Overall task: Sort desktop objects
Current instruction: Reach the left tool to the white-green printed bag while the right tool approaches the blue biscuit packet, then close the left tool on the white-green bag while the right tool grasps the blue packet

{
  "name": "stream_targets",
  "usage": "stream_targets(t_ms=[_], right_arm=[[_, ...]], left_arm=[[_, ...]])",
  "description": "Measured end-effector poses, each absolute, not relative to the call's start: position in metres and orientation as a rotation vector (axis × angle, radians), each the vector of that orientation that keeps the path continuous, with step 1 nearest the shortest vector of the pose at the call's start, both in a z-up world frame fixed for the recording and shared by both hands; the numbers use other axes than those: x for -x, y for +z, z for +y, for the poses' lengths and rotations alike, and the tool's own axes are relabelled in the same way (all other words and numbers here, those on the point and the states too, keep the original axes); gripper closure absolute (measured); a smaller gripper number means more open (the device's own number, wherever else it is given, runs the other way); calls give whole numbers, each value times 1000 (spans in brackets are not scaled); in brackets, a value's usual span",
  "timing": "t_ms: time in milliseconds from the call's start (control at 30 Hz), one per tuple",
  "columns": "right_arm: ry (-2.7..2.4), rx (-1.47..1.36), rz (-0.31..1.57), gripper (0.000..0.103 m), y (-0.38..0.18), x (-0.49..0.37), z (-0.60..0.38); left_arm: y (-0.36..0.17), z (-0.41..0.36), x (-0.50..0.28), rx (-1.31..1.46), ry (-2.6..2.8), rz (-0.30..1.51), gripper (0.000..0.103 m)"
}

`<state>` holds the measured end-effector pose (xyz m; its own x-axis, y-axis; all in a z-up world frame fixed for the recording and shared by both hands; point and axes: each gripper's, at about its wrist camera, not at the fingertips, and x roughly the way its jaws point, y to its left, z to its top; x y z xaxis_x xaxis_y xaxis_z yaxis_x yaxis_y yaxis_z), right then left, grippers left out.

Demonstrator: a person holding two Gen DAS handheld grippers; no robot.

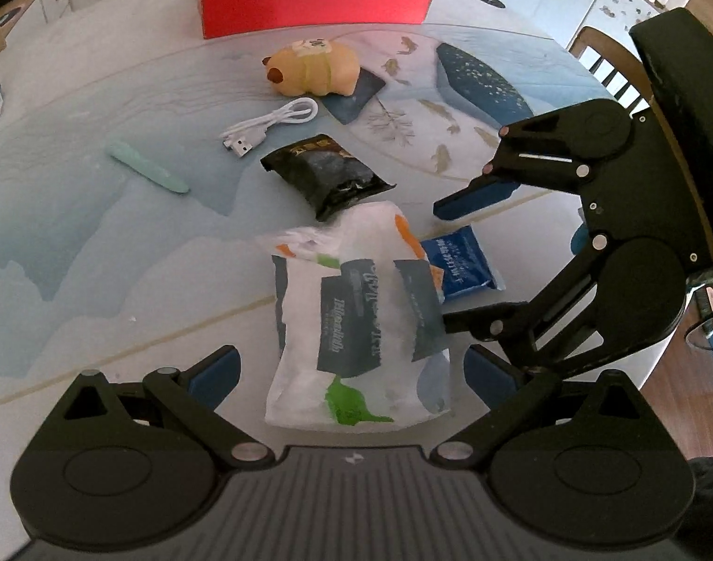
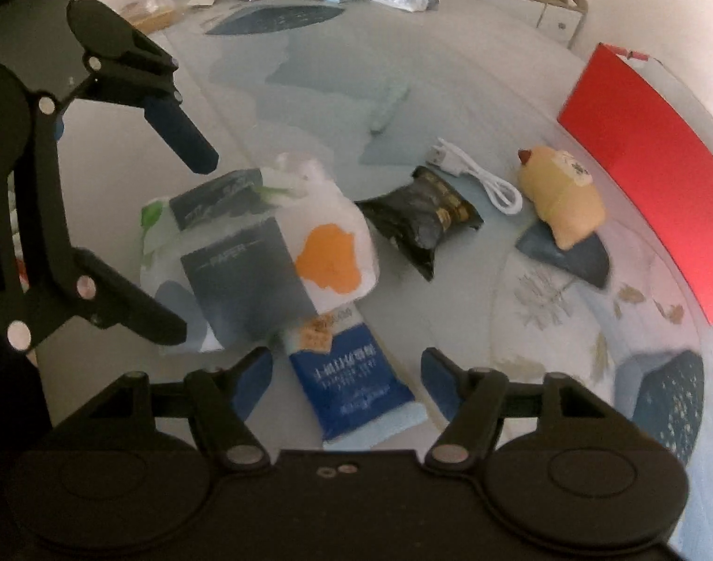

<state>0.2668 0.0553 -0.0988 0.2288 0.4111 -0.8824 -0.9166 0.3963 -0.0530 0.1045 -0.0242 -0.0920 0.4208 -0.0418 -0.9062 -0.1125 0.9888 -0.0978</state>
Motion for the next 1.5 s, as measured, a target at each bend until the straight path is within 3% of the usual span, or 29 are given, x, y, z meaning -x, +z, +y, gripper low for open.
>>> stream_targets(t_ms=[233, 267, 333, 533, 800, 1100, 1267, 1500], right_arm=[[1007, 584, 963, 37, -102, -276, 53], [1003, 573, 965, 40, -102, -277, 52], [981, 557, 960, 55, -99, -278, 49], [891, 514, 976, 64, -98, -283, 36], [636, 426, 1028, 64, -101, -310, 4], [604, 397, 1032, 50, -100, -305, 3], [575, 356, 1034, 49, -101, -309, 2], [558, 304, 1043, 51, -103, -313, -3]], left_arm=[[-96, -22, -111, 168, 51, 1142, 1], [-97, -22, -112, 170, 52, 1144, 1], [-99, -23, -114, 172, 52, 1146, 1], [-103, -24, -119, 172, 58, 1147, 1], [-107, -29, -124, 160, 69, 1139, 1], [-115, -36, -130, 137, 95, 1140, 1], [-115, -34, -131, 138, 124, 1129, 2], [-112, -38, -131, 111, 138, 1116, 15]])
